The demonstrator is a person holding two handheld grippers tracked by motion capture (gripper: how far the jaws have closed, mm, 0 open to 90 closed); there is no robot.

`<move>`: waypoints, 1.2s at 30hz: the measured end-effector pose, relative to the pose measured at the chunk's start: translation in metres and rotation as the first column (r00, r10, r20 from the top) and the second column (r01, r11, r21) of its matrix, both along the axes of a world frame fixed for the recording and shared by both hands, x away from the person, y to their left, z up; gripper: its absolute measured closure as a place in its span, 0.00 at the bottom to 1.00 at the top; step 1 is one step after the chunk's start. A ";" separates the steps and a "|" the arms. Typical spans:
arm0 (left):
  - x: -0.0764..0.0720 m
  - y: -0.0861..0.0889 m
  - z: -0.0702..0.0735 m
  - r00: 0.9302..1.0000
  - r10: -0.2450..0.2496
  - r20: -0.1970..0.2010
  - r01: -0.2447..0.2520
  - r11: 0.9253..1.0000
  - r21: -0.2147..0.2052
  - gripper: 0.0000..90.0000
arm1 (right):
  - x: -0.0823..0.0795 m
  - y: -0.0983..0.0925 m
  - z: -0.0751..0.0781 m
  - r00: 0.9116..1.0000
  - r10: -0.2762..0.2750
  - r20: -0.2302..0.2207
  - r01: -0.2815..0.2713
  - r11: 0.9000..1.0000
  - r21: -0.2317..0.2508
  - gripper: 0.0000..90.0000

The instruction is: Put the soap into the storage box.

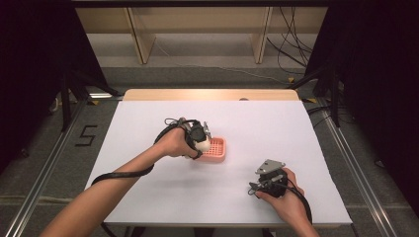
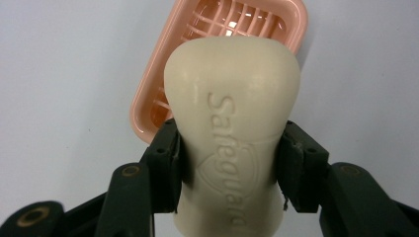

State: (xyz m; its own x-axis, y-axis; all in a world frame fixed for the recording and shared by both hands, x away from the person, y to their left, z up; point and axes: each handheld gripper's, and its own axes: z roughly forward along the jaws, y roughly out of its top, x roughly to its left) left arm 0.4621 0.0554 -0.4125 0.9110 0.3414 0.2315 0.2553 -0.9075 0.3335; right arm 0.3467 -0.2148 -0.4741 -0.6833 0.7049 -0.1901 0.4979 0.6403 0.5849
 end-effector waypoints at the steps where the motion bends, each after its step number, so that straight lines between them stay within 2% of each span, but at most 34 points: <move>1: 0.000 0.000 0.000 1.000 0.003 -0.007 -0.003 1.000 0.000 0.55 | 0.000 0.000 0.000 1.000 0.000 0.000 0.000 1.000 0.000 0.38; 4: 0.001 -0.001 -0.001 1.000 0.009 -0.011 -0.009 1.000 -0.001 0.55 | 0.000 0.000 0.000 1.000 0.001 -0.001 -0.001 1.000 0.000 0.38; 7: 0.004 -0.002 -0.001 1.000 -0.007 -0.002 0.007 1.000 0.005 0.55 | 0.000 0.000 0.000 1.000 0.001 -0.001 -0.001 1.000 0.000 0.38; 9: 0.003 -0.002 -0.001 1.000 0.016 -0.009 -0.016 1.000 0.006 0.55 | 0.000 0.000 0.000 1.000 0.001 -0.001 -0.001 1.000 0.000 0.38; 10: 0.005 -0.003 -0.001 1.000 0.003 -0.005 -0.003 1.000 0.001 0.55 | 0.000 0.000 0.000 1.000 0.001 -0.002 -0.001 1.000 -0.001 0.38; 15: 0.006 -0.004 -0.002 1.000 0.007 -0.010 -0.007 1.000 -0.001 0.55 | 0.000 0.000 0.000 1.000 0.002 -0.001 -0.002 1.000 0.000 0.38; 16: 0.008 -0.004 -0.001 1.000 -0.009 -0.001 0.009 1.000 0.006 0.55 | 0.000 0.000 0.000 1.000 0.001 -0.001 -0.001 1.000 -0.001 0.38; 22: 0.010 -0.006 0.000 1.000 -0.016 0.008 0.016 1.000 0.011 0.55 | 0.000 0.000 0.000 1.000 -0.001 0.001 0.001 1.000 0.000 0.38; 24: 0.010 -0.007 0.000 1.000 0.009 -0.001 -0.009 1.000 0.009 0.55 | 0.000 0.000 0.000 1.000 0.000 -0.001 0.000 1.000 -0.001 0.38; 26: 0.011 -0.007 -0.001 1.000 0.007 0.002 -0.007 1.000 0.007 0.55 | 0.000 0.000 0.000 1.000 0.001 -0.001 -0.001 1.000 -0.002 0.38; 27: 0.013 -0.007 -0.001 1.000 -0.017 0.013 0.017 1.000 0.005 0.55 | 0.000 0.000 0.000 1.000 0.002 -0.001 -0.002 1.000 -0.002 0.38; 30: 0.014 -0.007 -0.001 1.000 -0.016 0.014 0.016 1.000 0.009 0.55 | 0.000 0.000 0.000 1.000 -0.001 0.001 0.001 1.000 0.000 0.38; 31: 0.012 -0.007 -0.001 1.000 0.001 0.005 -0.001 1.000 0.013 0.55 | 0.000 0.000 0.000 1.000 -0.001 0.000 0.001 1.000 0.001 0.38; 33: 0.015 -0.008 -0.001 1.000 -0.019 0.016 0.019 1.000 0.011 0.55 | 0.000 -0.001 0.000 1.000 0.000 0.000 0.000 1.000 0.000 0.38; 36: 0.013 -0.008 -0.002 1.000 0.007 0.004 -0.007 1.000 0.005 0.55 | 0.000 0.000 0.000 1.000 0.001 0.001 -0.001 1.000 0.000 0.38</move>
